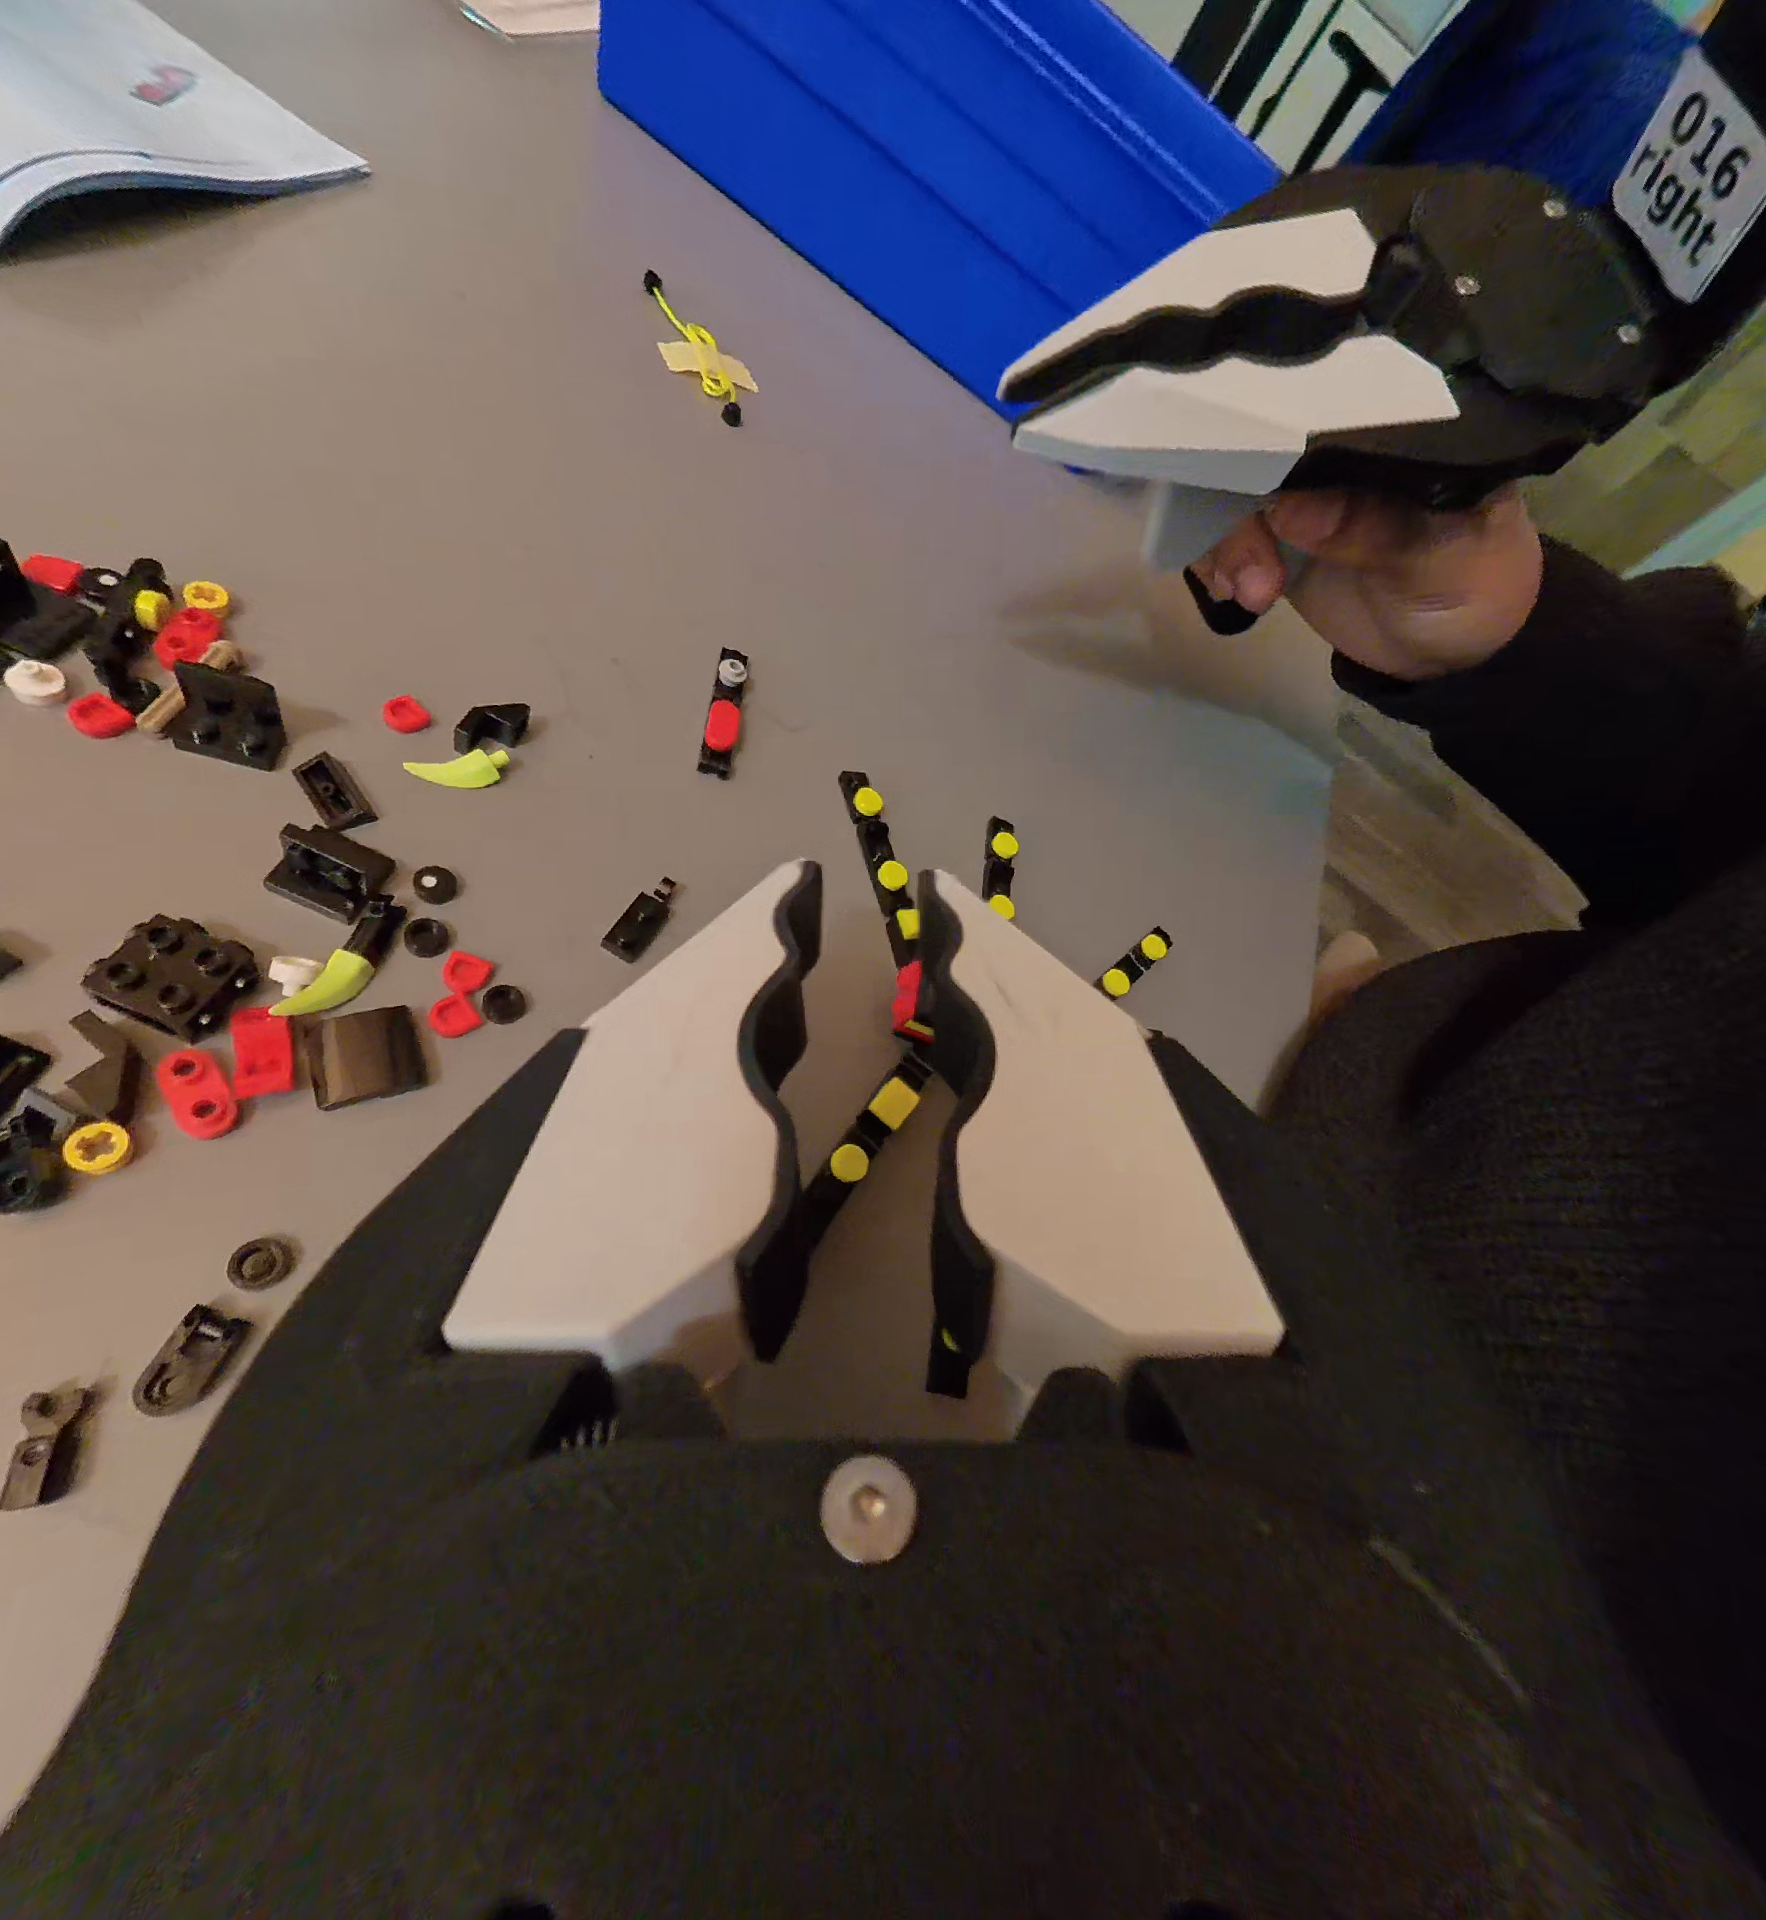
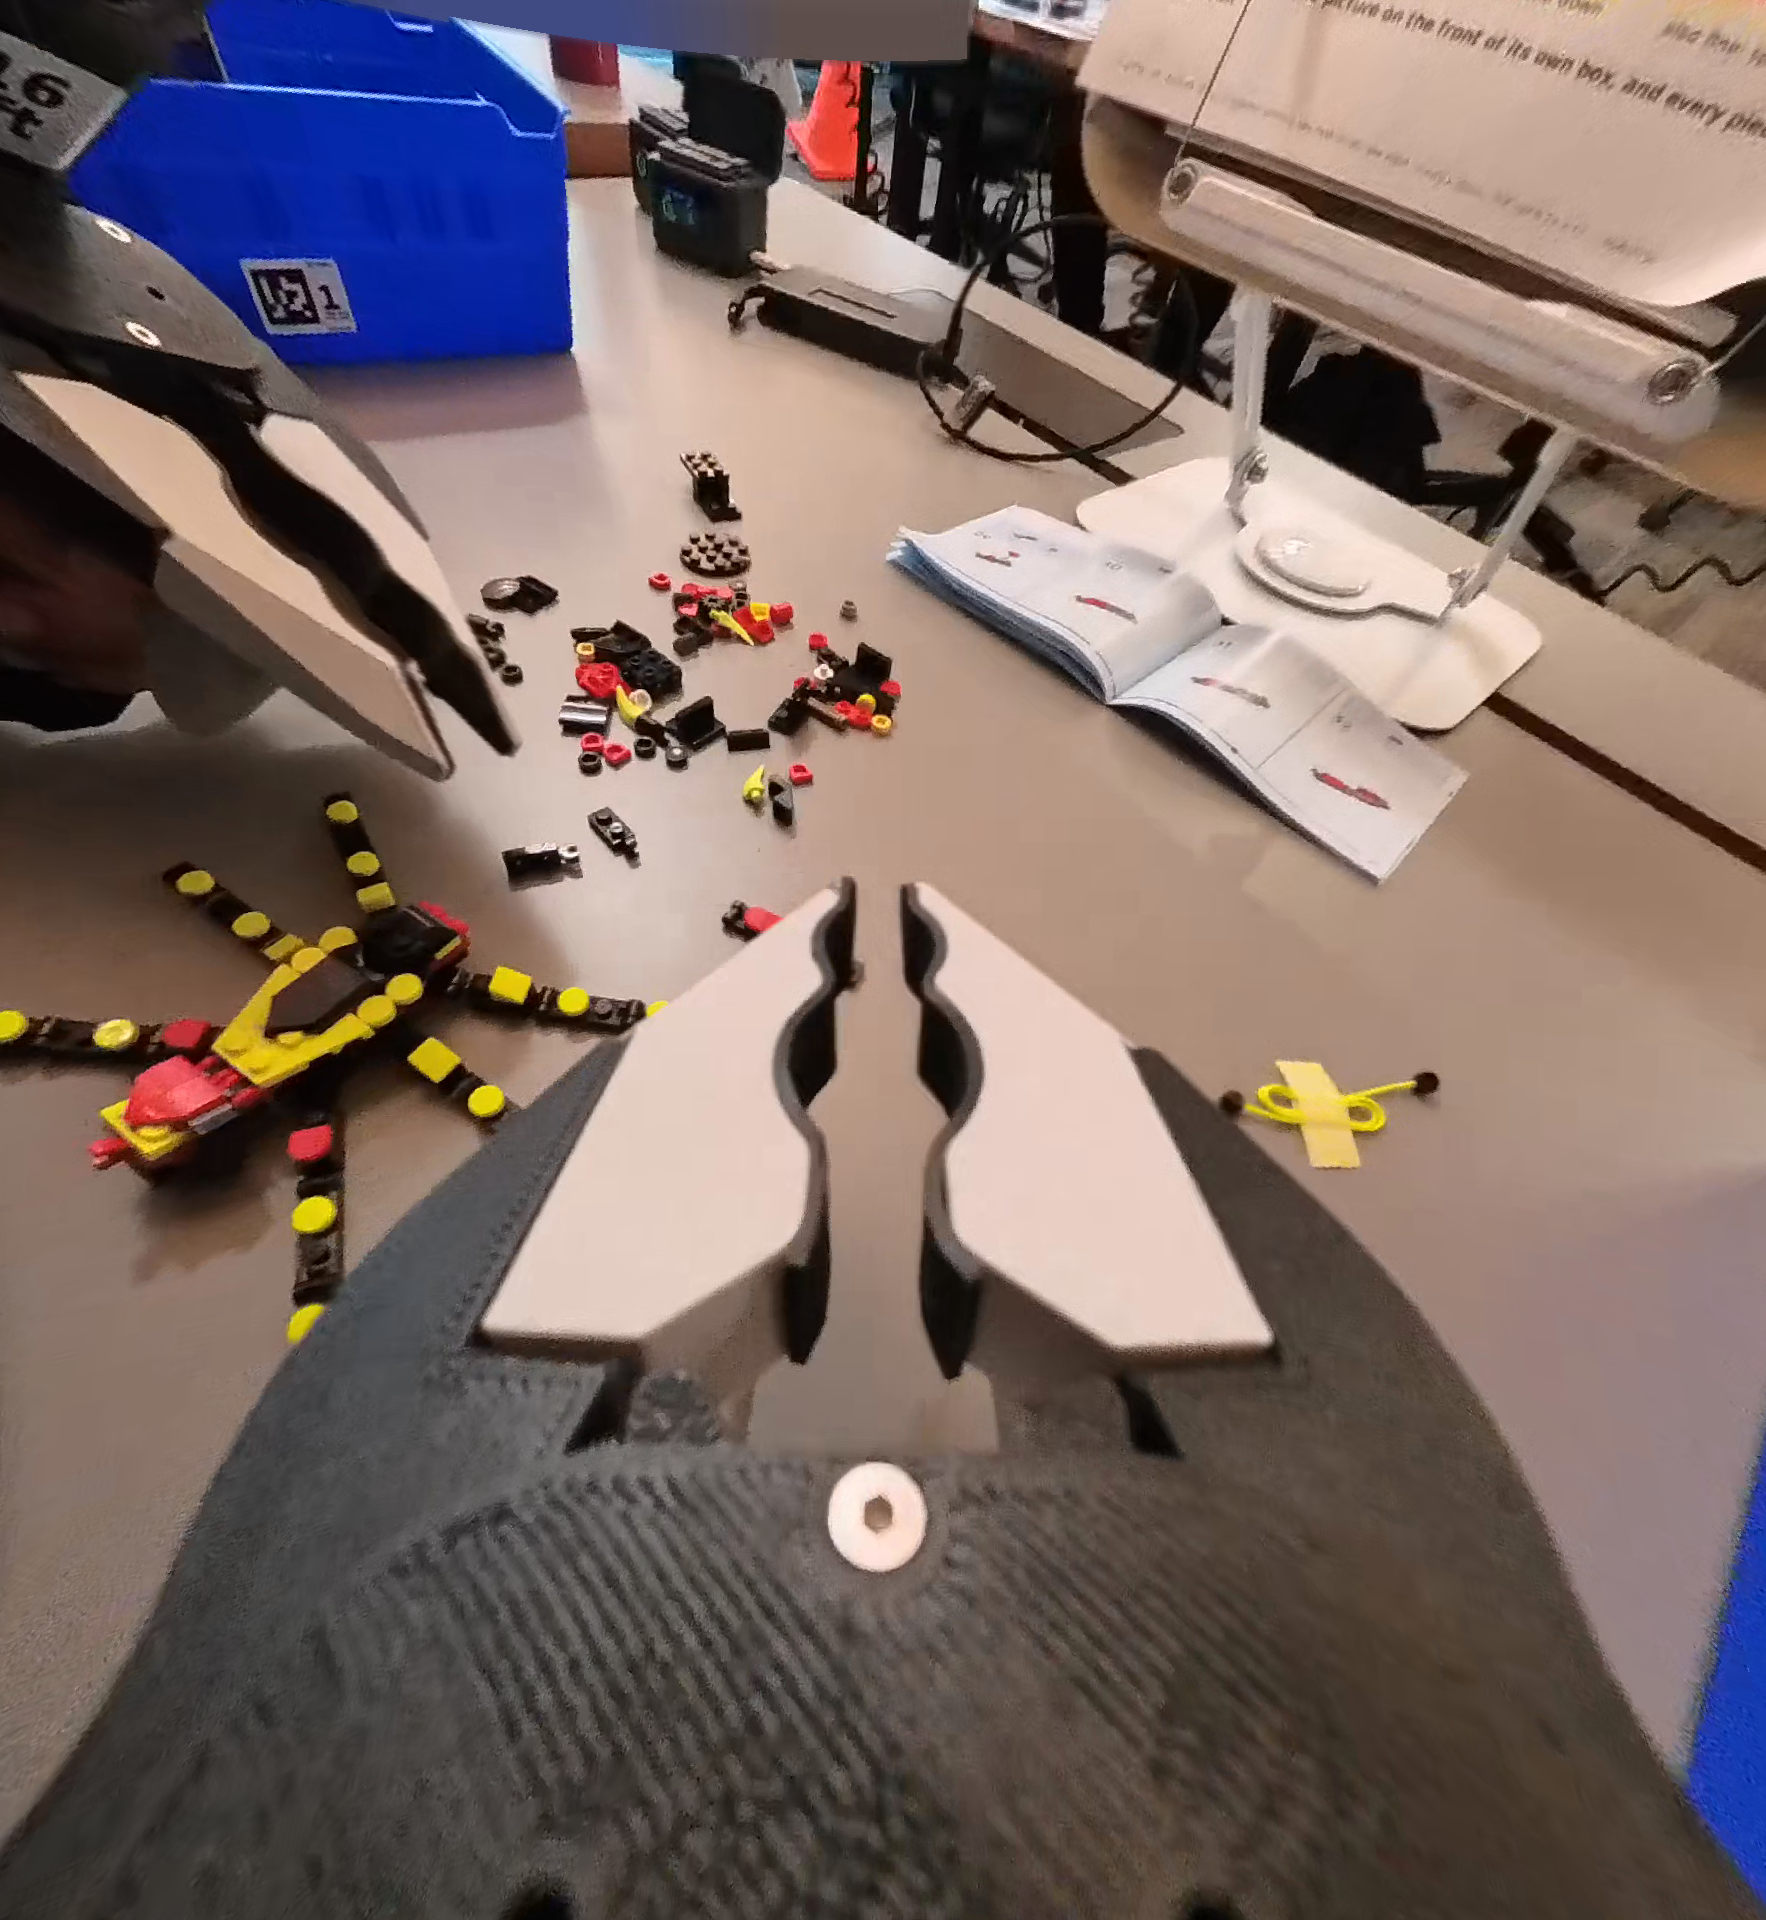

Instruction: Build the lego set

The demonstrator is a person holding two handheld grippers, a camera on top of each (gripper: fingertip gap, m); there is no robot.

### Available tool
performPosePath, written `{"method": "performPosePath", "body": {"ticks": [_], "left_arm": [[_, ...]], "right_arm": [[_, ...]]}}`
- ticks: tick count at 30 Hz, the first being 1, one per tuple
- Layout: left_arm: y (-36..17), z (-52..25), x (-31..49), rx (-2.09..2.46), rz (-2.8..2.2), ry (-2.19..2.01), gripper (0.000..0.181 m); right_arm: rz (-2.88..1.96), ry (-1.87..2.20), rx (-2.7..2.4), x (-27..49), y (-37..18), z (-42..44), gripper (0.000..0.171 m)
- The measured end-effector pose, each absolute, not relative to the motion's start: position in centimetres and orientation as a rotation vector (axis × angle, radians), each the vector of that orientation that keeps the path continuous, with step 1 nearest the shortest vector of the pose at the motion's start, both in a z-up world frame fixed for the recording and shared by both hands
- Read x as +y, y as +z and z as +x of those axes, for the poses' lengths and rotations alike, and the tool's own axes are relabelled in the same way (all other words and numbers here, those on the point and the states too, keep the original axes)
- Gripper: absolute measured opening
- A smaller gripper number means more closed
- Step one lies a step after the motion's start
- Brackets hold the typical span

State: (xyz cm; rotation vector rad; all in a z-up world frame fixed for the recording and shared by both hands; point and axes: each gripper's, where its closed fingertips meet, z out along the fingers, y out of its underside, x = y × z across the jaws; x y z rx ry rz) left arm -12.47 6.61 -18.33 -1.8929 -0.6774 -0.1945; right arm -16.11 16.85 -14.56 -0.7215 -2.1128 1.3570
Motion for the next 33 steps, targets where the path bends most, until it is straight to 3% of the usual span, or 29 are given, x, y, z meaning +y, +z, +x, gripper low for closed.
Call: {"method": "performPosePath", "body": {"ticks": [3,13,16,33], "left_arm": [[-18.4,-12.9,6.4,-0.69,-1.899,-0.147,0.036],[-17.7,-12.7,6.4,-0.69,-1.835,-0.236,0.058],[-17.5,-12.6,6.5,-0.691,-1.818,-0.266,0.062],[-18.0,-14.7,5.6,-0.843,-1.714,-0.37,0.053]], "right_arm": [[-0.754,1.389,-2.196,16.0,-16.1,-15.7,0.01],[-0.753,1.236,-2.376,15.9,-20.2,-15.8,0.011],[-0.741,1.232,-2.435,15.9,-21.0,-15.4,0.0],[-0.703,1.12,-2.516,15.3,-23.1,-14.9,0.0]]}}
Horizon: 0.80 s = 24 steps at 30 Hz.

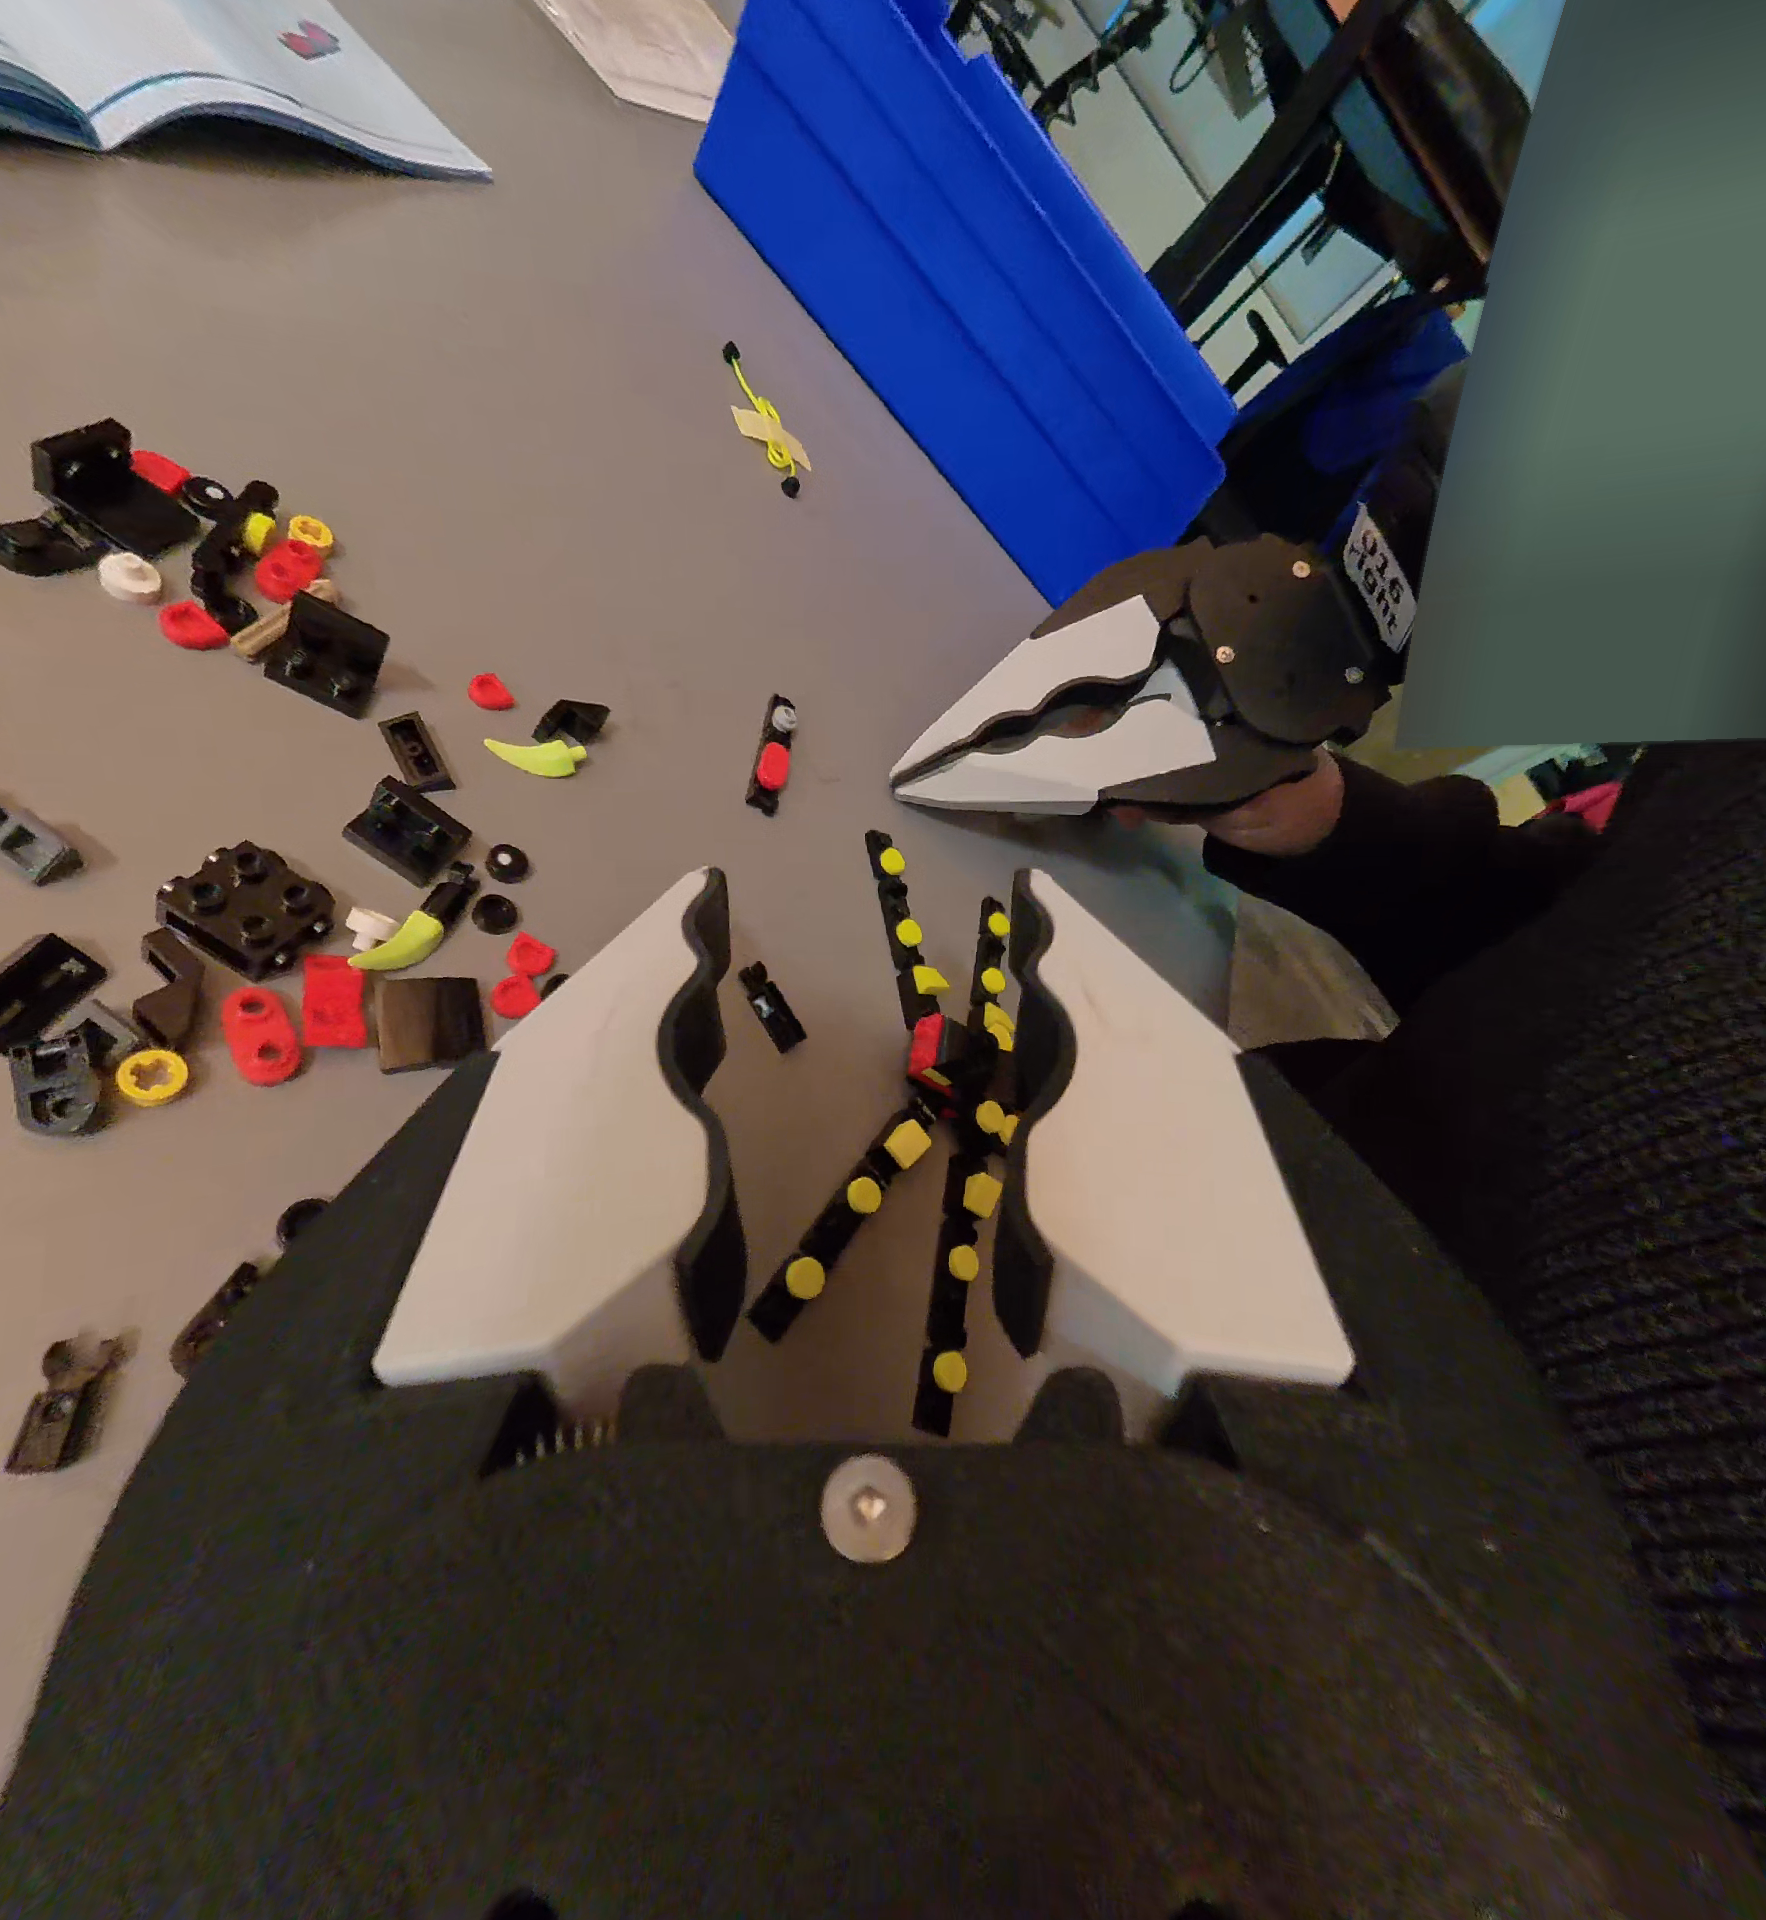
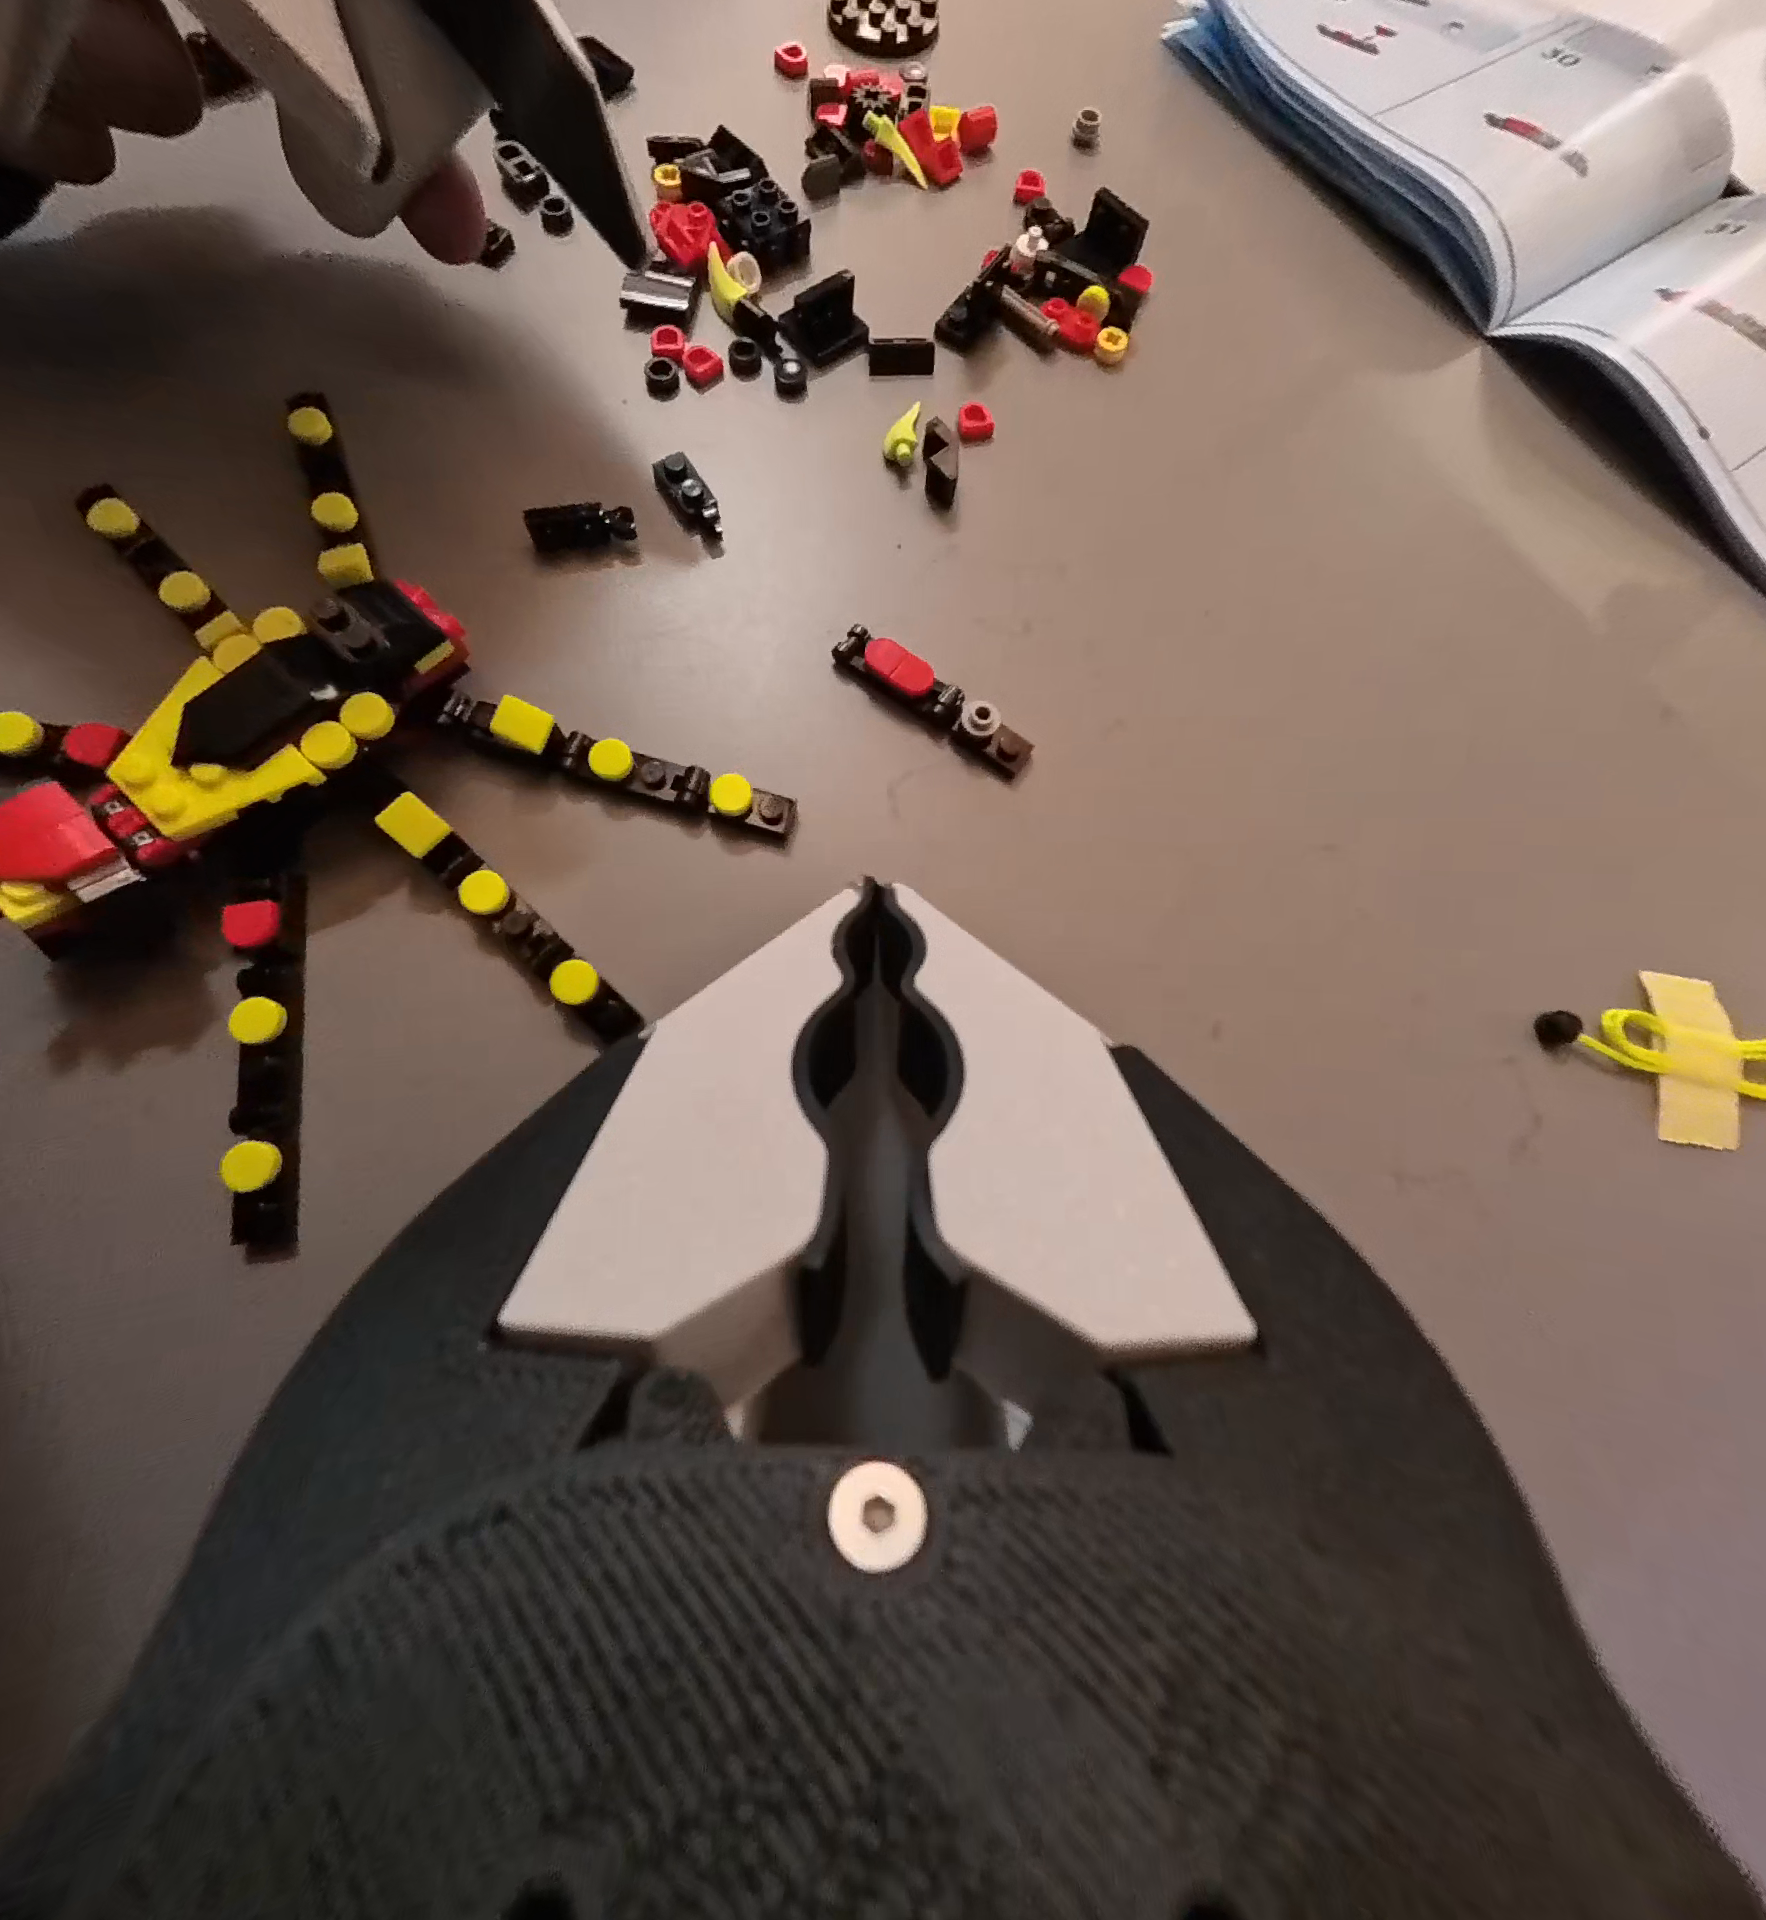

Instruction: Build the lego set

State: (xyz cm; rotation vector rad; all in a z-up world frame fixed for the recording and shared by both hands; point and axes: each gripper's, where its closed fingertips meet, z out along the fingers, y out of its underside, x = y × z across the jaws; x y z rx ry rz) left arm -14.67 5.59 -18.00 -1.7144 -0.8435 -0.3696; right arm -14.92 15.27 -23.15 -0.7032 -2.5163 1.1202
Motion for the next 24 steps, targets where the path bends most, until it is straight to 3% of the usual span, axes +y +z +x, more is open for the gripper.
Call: {"method": "performPosePath", "body": {"ticks": [24], "left_arm": [[-18.5,-15.27,5.3,-0.827,-1.777,-0.254,0.047]], "right_arm": [[-0.848,1.286,-2.59,15.32,-22.74,-14.8,0.0]]}}
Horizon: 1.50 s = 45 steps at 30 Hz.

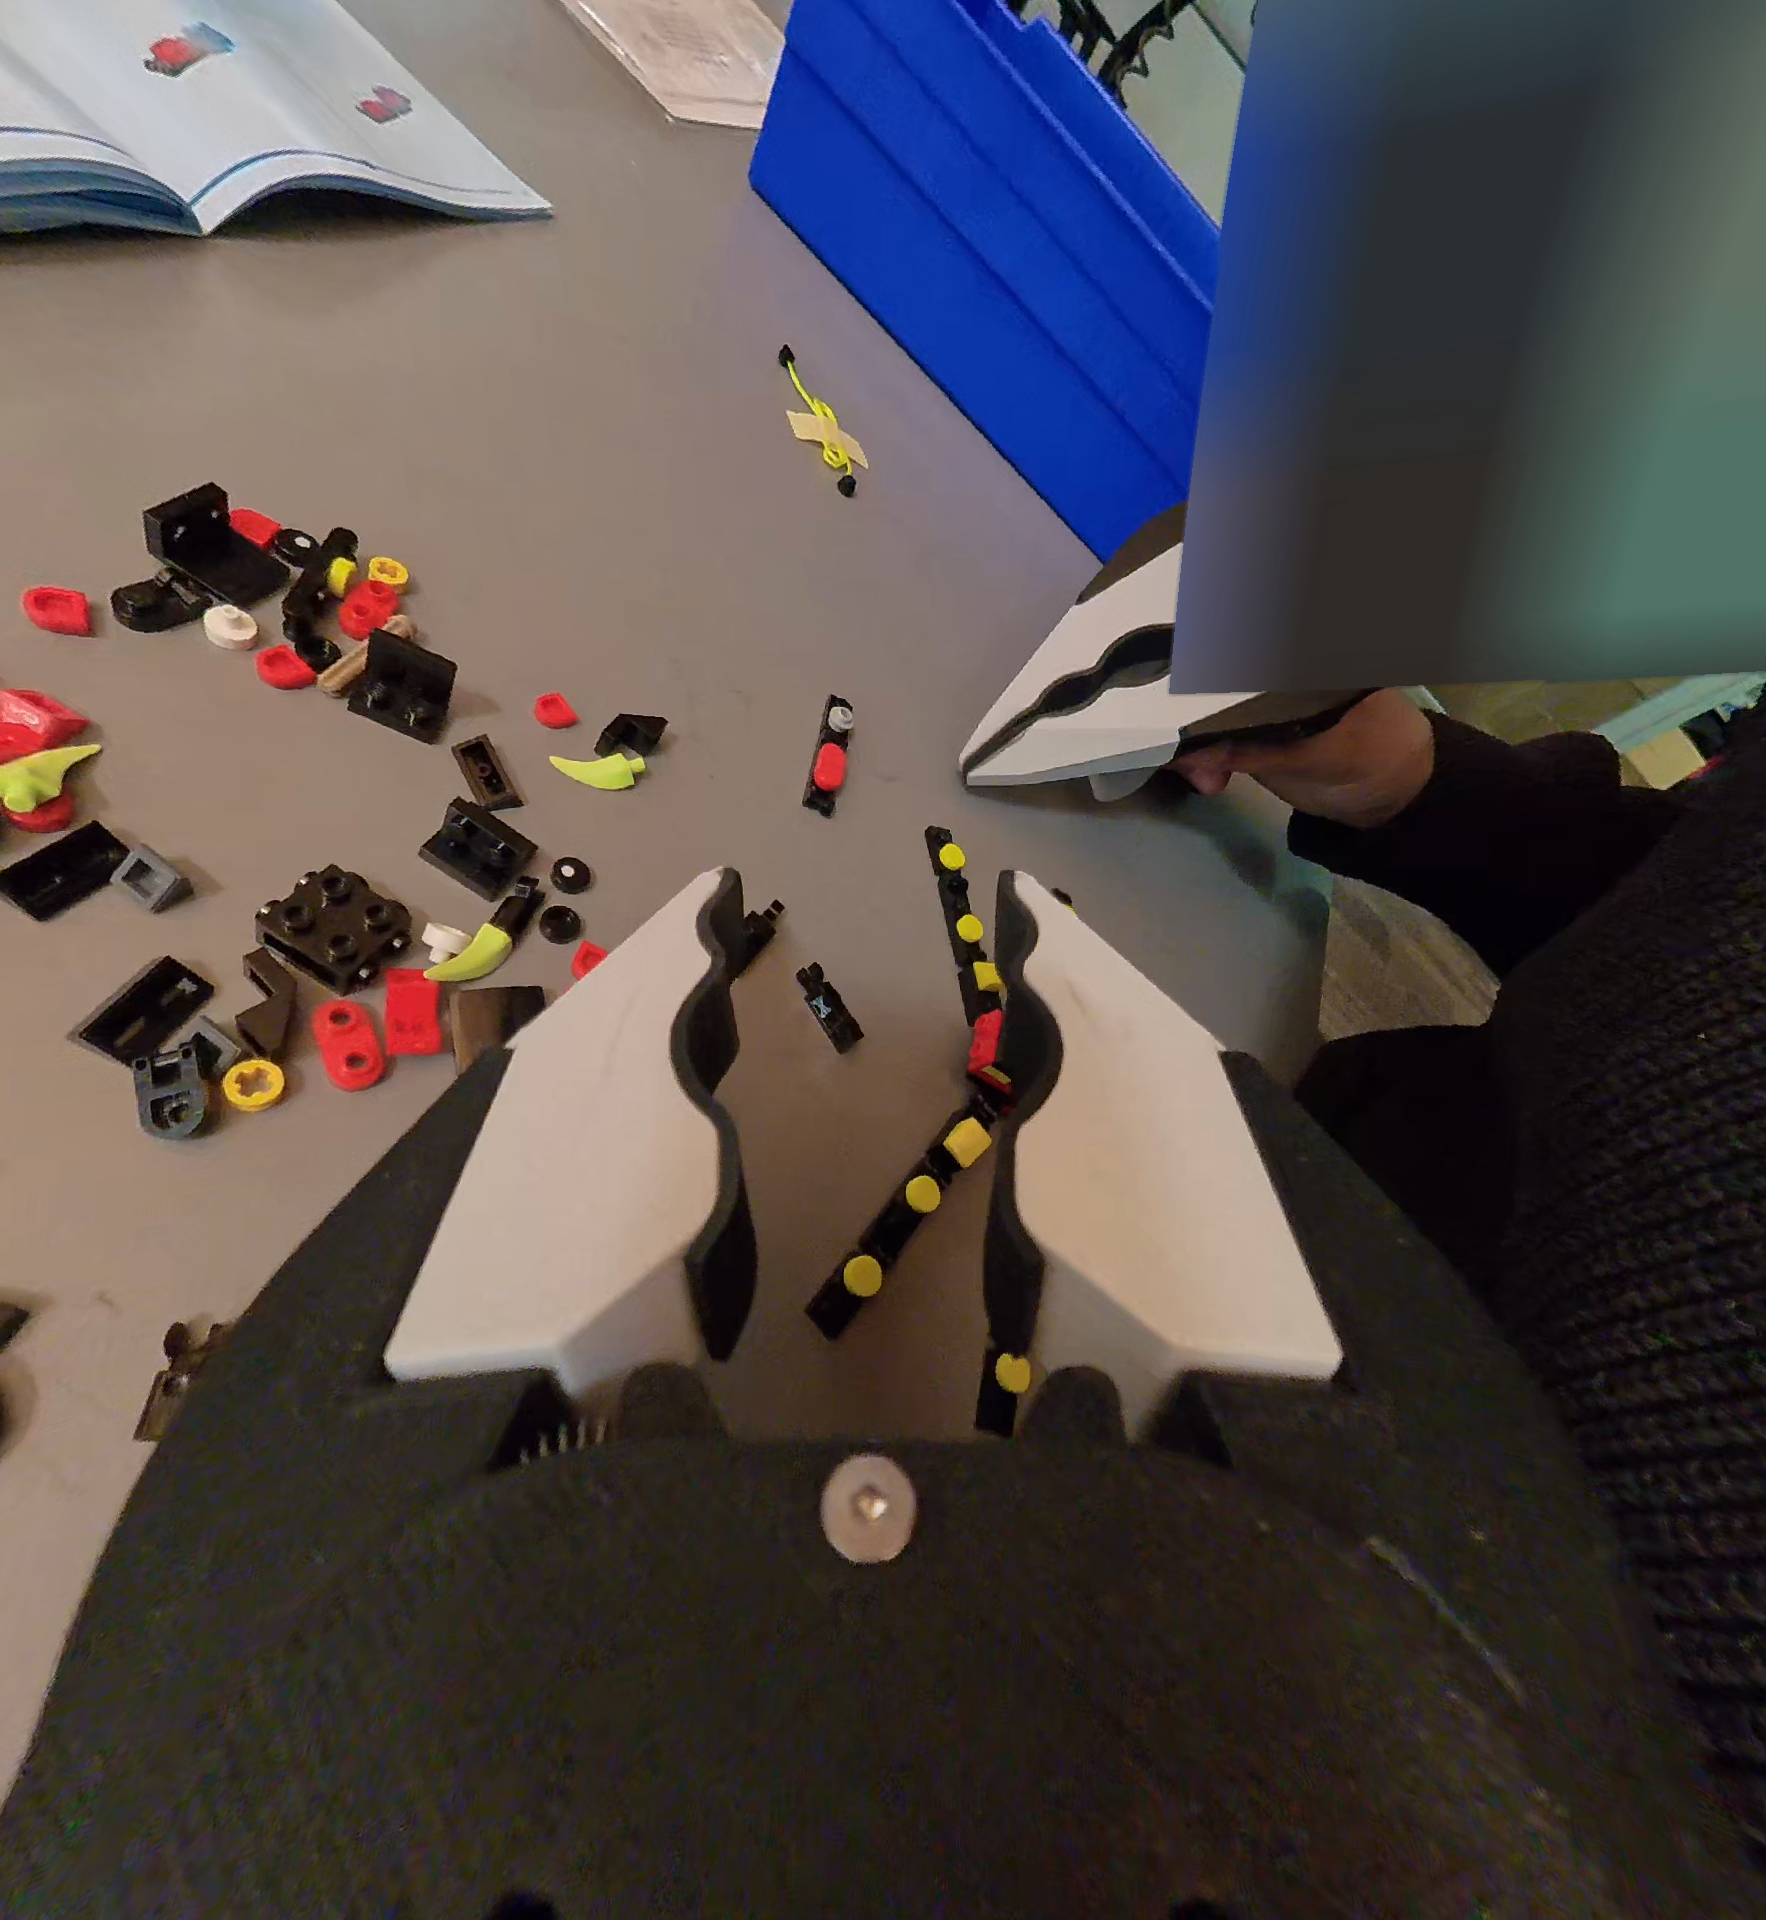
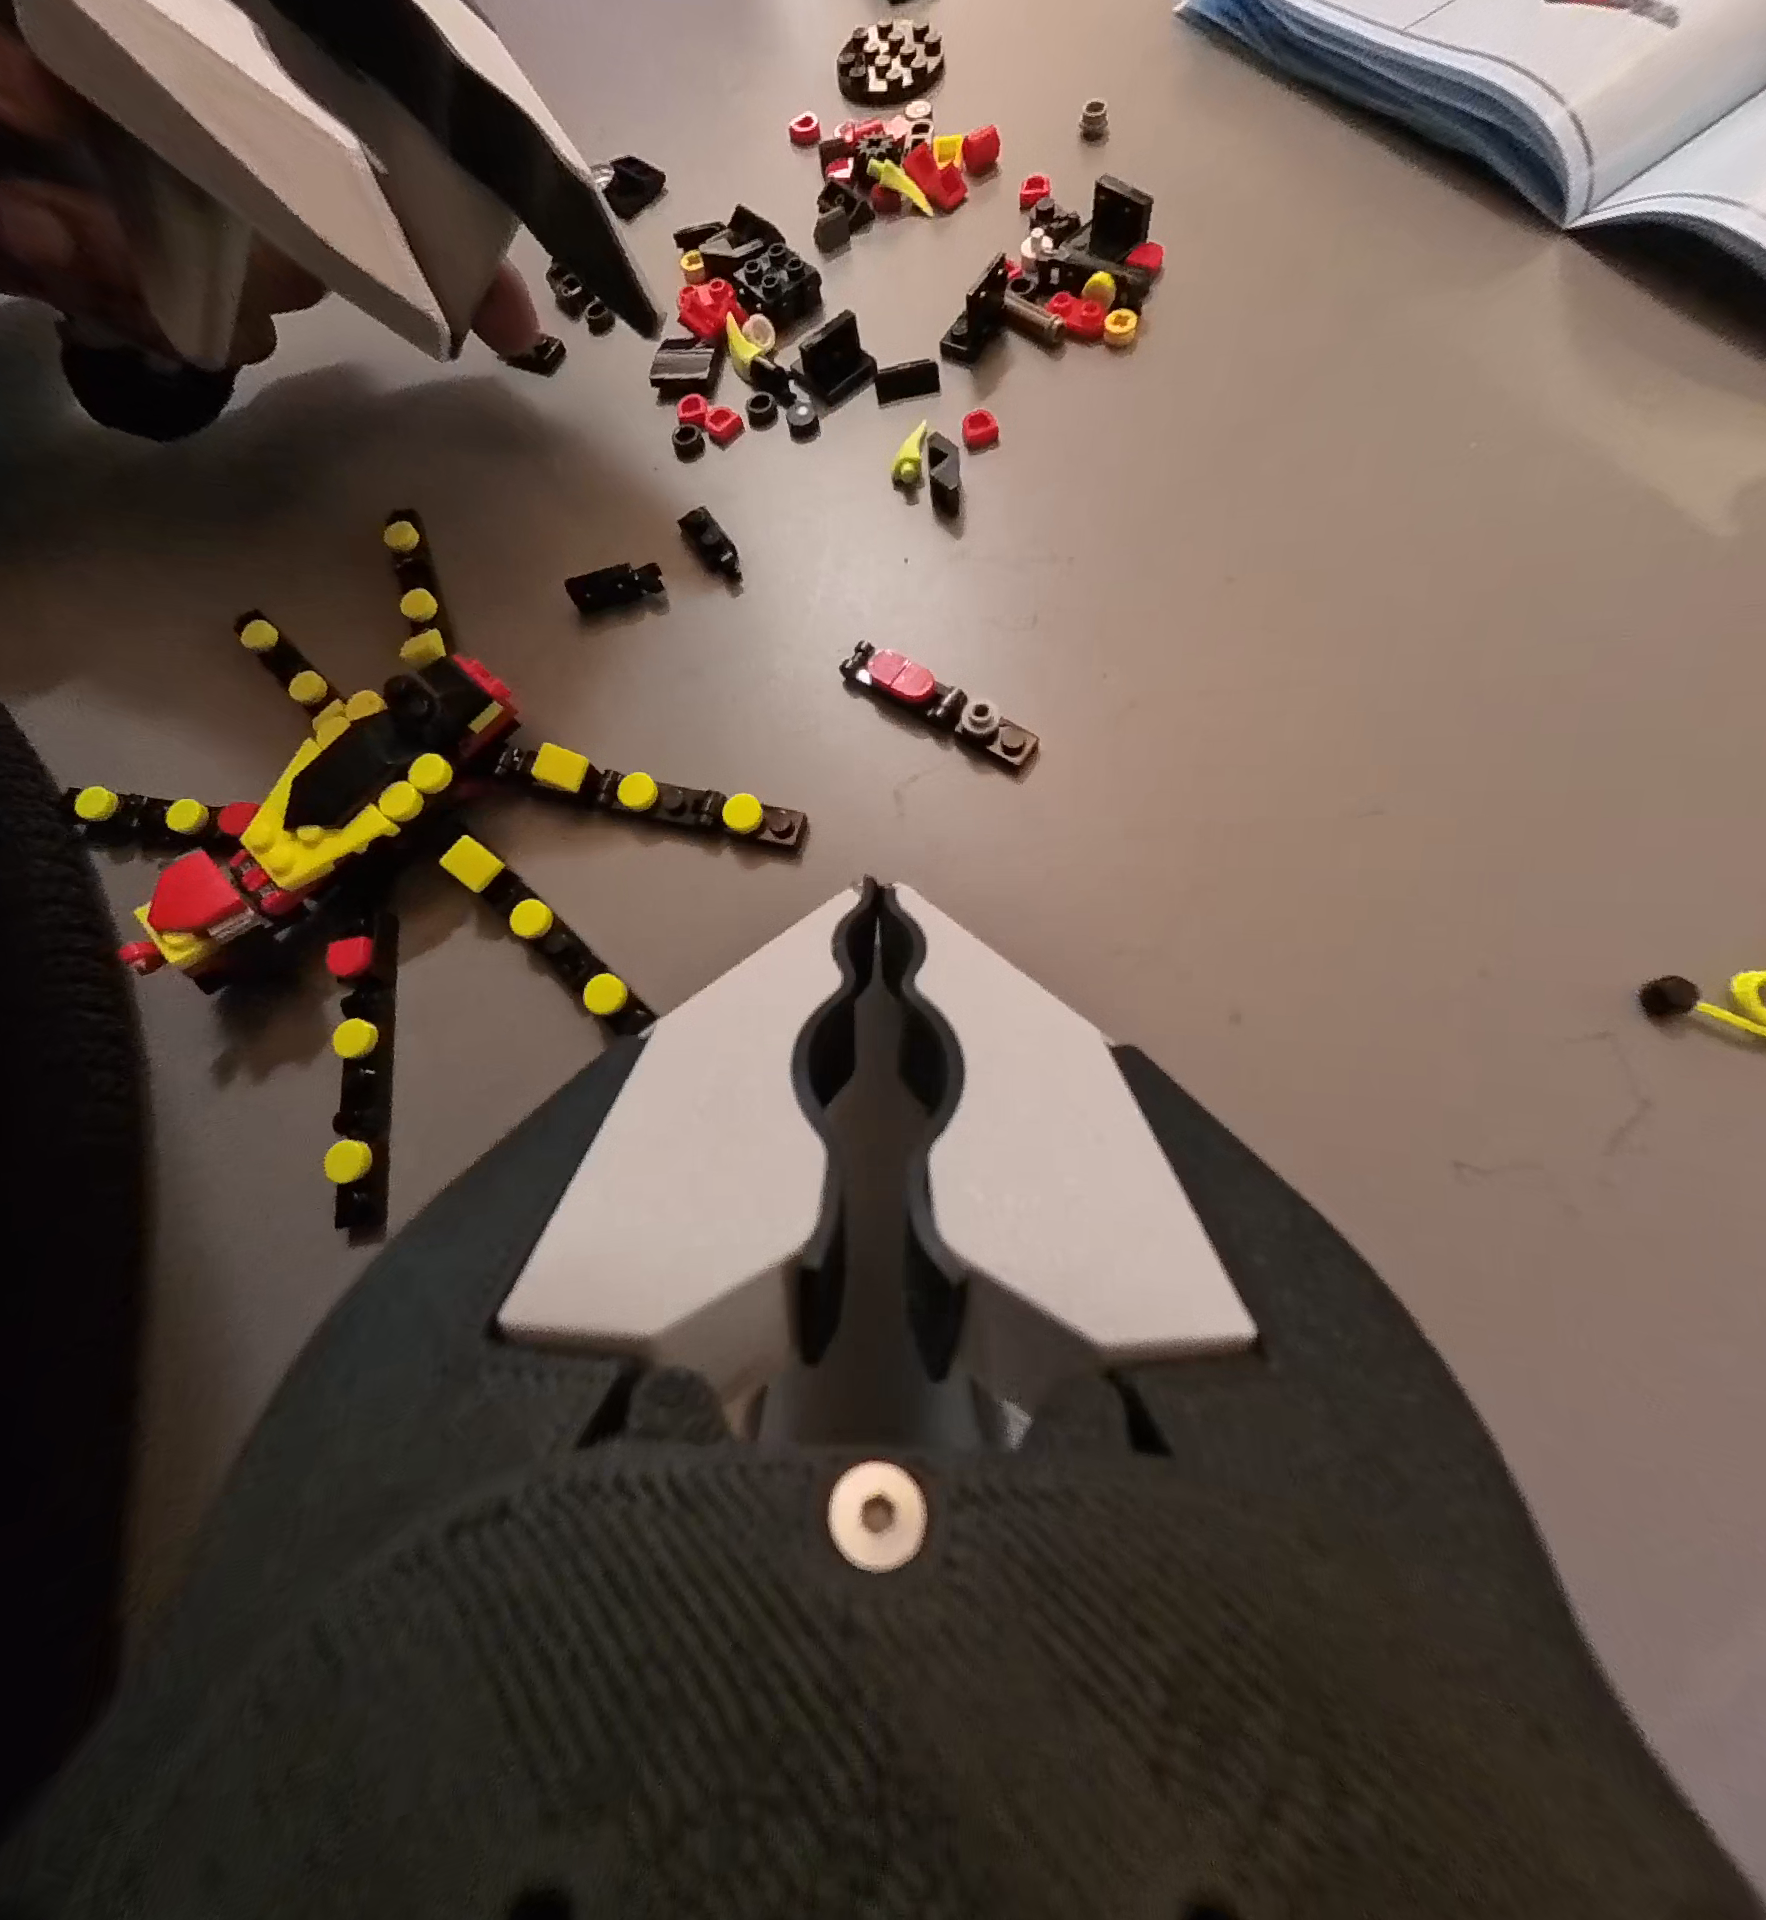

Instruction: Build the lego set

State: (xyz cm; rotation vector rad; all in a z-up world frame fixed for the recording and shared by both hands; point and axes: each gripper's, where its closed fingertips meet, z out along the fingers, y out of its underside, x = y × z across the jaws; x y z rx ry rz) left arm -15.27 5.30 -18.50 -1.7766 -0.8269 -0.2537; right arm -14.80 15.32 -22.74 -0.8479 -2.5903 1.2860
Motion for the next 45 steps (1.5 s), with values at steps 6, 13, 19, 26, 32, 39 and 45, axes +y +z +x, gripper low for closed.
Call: {"method": "performPosePath", "body": {"ticks": [6,13,19,26,32,39,45], "left_arm": [[-18.5,-15.2,5.2,-0.833,-1.773,-0.266,0.04],[-18.6,-15.0,5.2,-0.827,-1.782,-0.284,0.034],[-18.6,-14.9,5.3,-0.827,-1.778,-0.301,0.028],[-18.6,-14.9,5.2,-0.83,-1.781,-0.298,0.026],[-18.7,-15.0,5.2,-0.835,-1.782,-0.293,0.026],[-18.8,-20.4,1.8,-0.812,-1.881,0.079,0.023],[-20.9,-26.6,0.4,-0.574,-2.224,0.354,0.023]], "right_arm": [[-0.864,1.262,-2.612,15.3,-23.1,-14.8,0.0],[-0.872,1.255,-2.624,15.3,-23.3,-14.8,0.0],[-0.881,1.257,-2.628,15.3,-23.3,-14.8,0.0],[-0.888,1.263,-2.632,15.3,-23.3,-14.9,0.0],[-0.893,1.267,-2.633,15.3,-23.3,-14.9,0.0],[-0.978,1.305,-2.64,15.5,-23.3,-15.3,0.0],[-0.998,1.392,-2.646,15.4,-22.7,-15.0,0.0]]}}
